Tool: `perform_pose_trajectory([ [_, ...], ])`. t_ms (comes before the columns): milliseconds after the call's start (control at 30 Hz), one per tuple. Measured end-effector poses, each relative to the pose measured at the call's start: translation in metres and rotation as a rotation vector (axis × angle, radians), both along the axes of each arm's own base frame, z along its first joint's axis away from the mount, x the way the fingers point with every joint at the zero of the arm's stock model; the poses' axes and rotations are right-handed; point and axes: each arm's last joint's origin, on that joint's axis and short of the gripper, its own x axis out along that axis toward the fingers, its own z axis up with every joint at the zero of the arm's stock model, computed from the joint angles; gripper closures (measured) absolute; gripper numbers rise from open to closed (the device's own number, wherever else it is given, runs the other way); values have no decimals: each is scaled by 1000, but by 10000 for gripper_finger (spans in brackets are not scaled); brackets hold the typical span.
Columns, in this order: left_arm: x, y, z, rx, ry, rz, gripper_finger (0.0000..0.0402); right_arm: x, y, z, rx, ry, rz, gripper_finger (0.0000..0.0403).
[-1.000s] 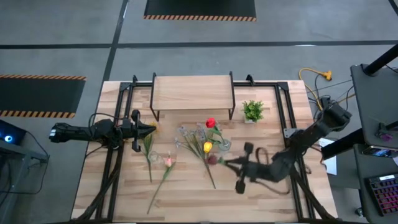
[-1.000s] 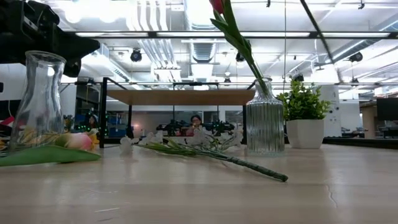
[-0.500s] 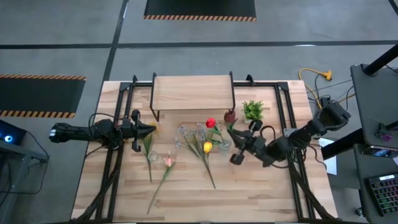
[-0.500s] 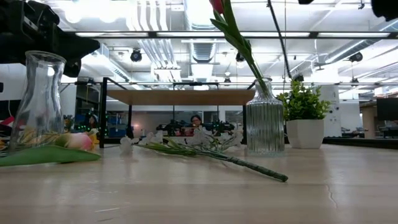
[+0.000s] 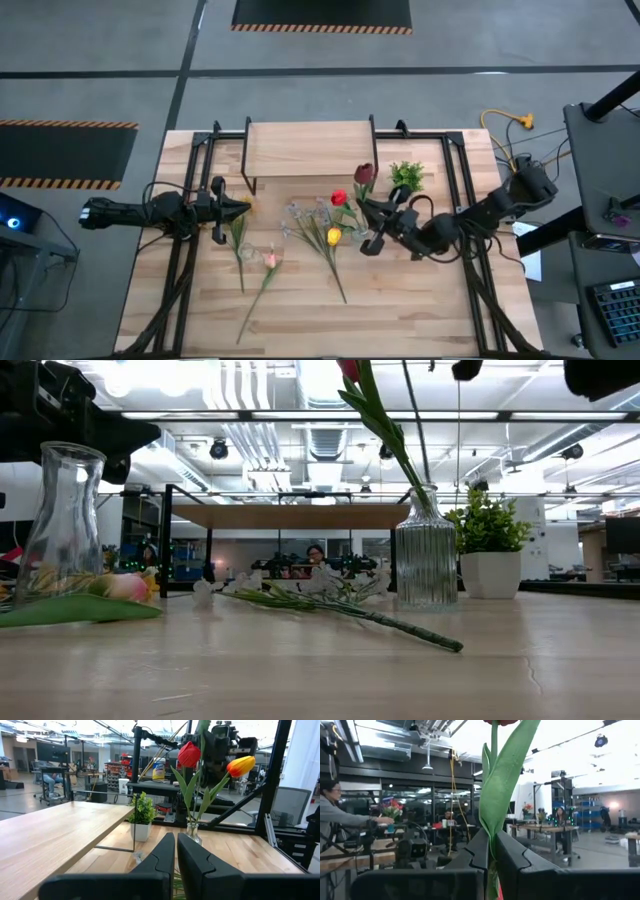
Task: Pick and place flowers into a vace then onto a shelf
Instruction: Put the dark red tulip into the top transparent vase
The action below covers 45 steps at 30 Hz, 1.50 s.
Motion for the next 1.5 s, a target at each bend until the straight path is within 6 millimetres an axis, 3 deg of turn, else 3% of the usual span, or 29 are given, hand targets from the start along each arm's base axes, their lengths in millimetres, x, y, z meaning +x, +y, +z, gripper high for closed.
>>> perform_pose_trajectory([
  [733,0,0,0,0,0,0,398,20,6,-37,-36,118,-5,390],
  [1167,0,0,0,0,0,0,398,2,5,-66,-84,227,12,390],
  [1500,0,0,0,0,0,1,398,-11,0,-84,-21,251,47,390],
])
